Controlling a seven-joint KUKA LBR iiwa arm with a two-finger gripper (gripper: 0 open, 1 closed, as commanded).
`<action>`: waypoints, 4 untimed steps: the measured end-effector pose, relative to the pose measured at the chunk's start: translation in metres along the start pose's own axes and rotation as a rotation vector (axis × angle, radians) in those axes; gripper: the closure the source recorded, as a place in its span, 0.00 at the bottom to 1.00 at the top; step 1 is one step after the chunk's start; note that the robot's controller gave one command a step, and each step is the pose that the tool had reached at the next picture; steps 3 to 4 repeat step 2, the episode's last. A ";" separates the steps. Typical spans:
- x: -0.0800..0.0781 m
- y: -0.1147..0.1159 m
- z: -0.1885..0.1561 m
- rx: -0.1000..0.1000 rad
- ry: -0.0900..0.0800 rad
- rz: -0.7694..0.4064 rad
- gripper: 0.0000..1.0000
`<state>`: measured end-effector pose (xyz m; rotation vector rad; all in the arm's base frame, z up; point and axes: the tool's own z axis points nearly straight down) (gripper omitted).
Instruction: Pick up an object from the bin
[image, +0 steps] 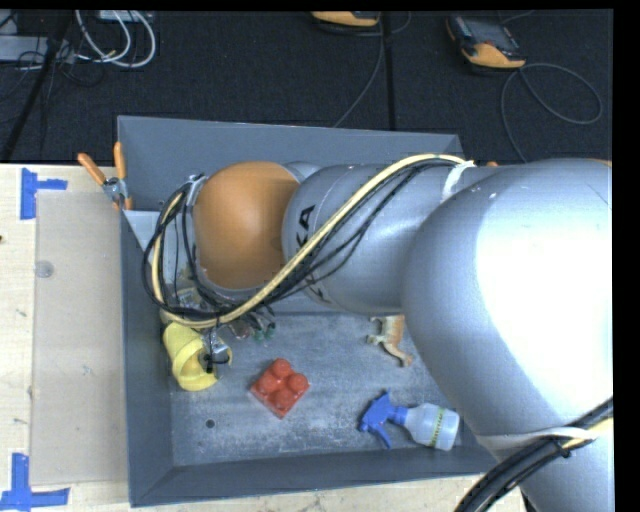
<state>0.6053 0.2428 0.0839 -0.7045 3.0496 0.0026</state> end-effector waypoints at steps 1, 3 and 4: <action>-0.004 -0.001 0.000 0.001 0.010 -0.013 1.00; -0.007 -0.001 -0.013 -0.001 -0.001 -0.012 1.00; -0.007 -0.001 -0.013 -0.001 -0.001 -0.012 1.00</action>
Offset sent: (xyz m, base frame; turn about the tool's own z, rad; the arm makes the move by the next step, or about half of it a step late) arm 0.0075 0.0027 0.0199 -0.0128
